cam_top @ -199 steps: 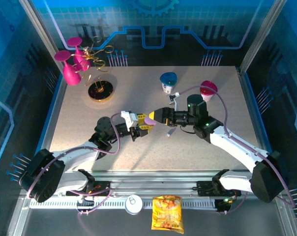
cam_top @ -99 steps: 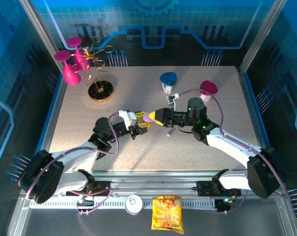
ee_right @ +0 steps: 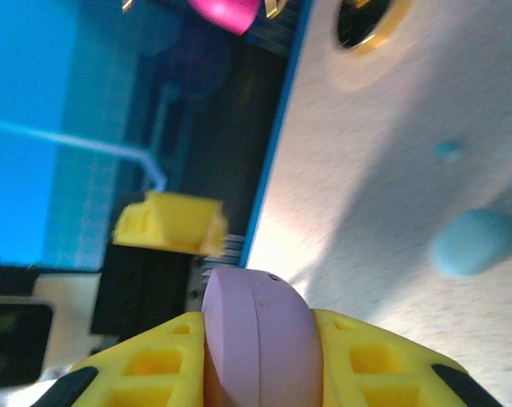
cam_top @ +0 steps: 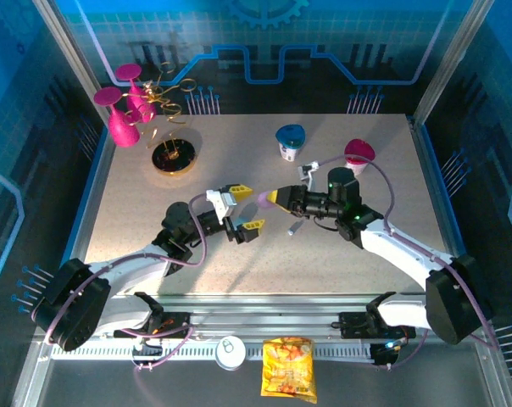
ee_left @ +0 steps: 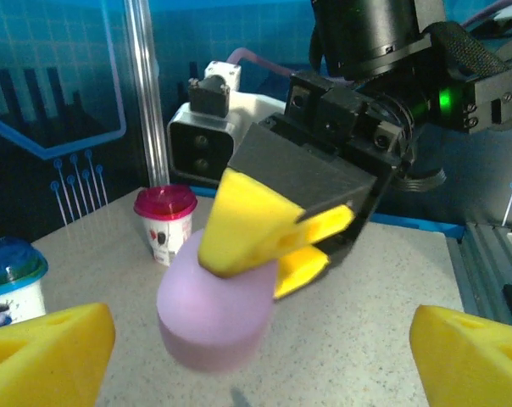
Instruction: Insert the wireless bluetooth earbuds into the charging case
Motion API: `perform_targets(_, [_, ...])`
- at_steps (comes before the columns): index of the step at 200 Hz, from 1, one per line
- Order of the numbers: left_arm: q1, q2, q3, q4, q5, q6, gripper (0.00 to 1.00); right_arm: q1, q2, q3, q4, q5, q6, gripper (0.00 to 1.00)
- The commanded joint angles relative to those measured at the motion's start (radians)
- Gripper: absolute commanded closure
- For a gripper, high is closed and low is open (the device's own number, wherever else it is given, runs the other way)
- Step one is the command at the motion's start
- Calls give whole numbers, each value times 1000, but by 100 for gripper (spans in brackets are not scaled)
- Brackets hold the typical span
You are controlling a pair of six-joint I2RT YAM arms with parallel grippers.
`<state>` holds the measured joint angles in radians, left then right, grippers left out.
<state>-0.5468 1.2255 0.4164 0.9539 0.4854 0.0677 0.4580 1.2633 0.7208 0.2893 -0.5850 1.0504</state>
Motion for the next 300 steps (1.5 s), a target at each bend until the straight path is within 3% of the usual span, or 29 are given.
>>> perform_targets(1, [-12, -26, 38, -239, -35, 70, 1, -71, -18, -26, -149, 153, -138, 82])
perform_targets(24, [-59, -24, 97, -466, -75, 184, 1, -127, 30, -9, -238, 273, -236, 82])
perform_targets(47, [-109, -14, 128, -558, -125, 260, 1, -184, 117, 32, -288, 350, -308, 82])
perform_targets(94, [-133, 13, 141, -549, -142, 263, 1, -236, 352, 146, -289, 460, -393, 80])
perform_targets(133, [-132, 4, 125, -535, -151, 267, 1, -253, 504, 211, -264, 469, -392, 79])
perform_targets(156, [-127, -3, 126, -543, -172, 247, 1, -259, 527, 216, -269, 489, -398, 66])
perform_targets(190, [-94, -11, 141, -618, -314, 158, 1, -277, 424, 187, -310, 543, -433, 33])
perform_targets(212, [-59, 4, 162, -721, -457, 64, 1, -279, 300, 177, -383, 599, -478, 21])
perform_targets(240, [13, 9, 157, -804, -490, -99, 1, -267, 140, 164, -444, 610, -526, 17])
perform_targets(300, [70, 139, 253, -1000, -530, -284, 1, -170, -66, 99, -521, 597, -564, 17])
